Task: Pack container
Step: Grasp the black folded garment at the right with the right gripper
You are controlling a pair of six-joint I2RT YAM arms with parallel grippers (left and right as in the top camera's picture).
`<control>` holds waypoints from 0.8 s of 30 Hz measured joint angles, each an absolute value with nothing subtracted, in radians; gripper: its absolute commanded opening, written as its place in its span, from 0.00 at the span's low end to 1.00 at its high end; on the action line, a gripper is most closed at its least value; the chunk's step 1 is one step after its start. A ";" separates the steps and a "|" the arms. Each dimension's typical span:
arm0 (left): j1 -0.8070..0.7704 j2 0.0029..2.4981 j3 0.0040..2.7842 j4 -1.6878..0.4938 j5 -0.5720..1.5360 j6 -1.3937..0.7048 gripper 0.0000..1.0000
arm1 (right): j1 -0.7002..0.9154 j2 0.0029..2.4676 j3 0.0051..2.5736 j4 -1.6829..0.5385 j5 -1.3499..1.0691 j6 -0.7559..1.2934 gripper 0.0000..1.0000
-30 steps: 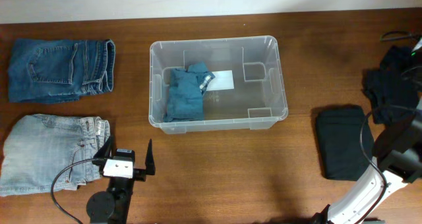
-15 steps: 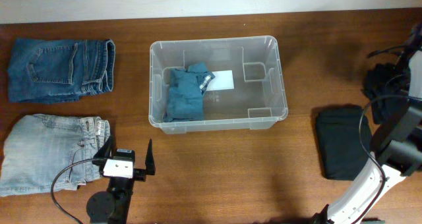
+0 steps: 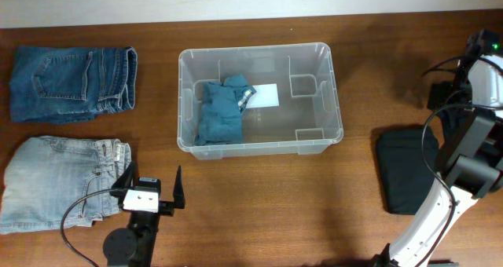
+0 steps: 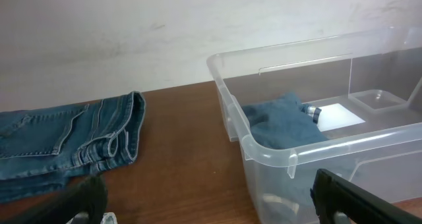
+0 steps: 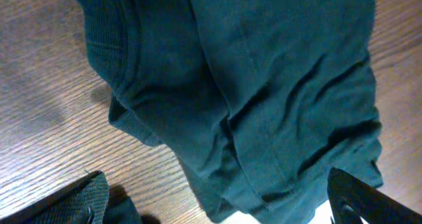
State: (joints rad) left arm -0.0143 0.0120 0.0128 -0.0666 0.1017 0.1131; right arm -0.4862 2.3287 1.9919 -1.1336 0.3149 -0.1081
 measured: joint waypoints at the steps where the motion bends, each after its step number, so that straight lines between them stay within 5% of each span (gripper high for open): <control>1: -0.014 0.012 0.013 -0.067 0.102 0.113 0.99 | -0.486 2.336 1.992 -1.134 0.315 -0.113 0.98; 24: -0.014 0.012 0.013 -0.067 0.102 0.113 0.99 | -0.537 2.399 1.993 -1.108 0.268 -0.202 0.99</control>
